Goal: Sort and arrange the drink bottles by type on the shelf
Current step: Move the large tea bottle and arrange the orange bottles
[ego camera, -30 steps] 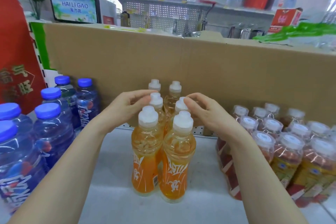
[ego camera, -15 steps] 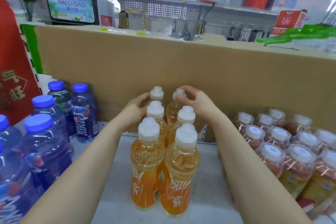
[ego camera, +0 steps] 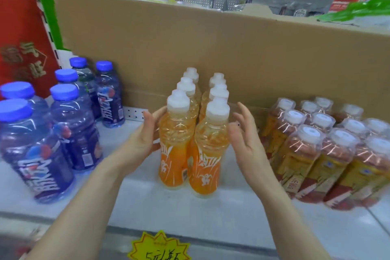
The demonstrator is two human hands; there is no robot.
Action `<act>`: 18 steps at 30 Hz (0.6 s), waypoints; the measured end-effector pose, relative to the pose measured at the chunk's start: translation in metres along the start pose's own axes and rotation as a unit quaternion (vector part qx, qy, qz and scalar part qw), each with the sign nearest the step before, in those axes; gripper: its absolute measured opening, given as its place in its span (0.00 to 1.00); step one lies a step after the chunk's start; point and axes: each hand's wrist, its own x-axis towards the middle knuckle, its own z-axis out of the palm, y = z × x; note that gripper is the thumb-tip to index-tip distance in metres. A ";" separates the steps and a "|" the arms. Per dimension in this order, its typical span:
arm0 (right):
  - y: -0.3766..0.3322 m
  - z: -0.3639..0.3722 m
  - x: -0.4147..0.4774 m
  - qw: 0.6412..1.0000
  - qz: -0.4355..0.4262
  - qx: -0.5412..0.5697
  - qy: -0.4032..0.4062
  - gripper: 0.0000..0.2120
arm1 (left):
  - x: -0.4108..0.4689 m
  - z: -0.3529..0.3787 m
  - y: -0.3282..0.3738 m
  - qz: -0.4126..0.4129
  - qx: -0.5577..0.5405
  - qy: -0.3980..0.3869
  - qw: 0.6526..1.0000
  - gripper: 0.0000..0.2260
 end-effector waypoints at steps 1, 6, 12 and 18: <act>0.004 0.006 -0.012 1.000 -0.011 -0.015 -0.022 0.42 | -0.010 0.007 -0.006 0.008 0.029 -0.010 0.999 0.35; 0.024 0.028 -0.009 0.998 -0.052 -0.019 -0.021 0.47 | -0.020 0.037 -0.015 0.074 0.050 0.028 0.996 0.28; 0.032 0.021 -0.004 0.998 -0.053 0.004 -0.028 0.44 | -0.028 0.047 -0.020 0.087 0.043 0.082 0.992 0.29; 0.009 0.020 -0.030 0.976 -0.109 -0.120 0.148 0.36 | -0.078 0.024 -0.027 0.138 0.260 0.223 0.929 0.25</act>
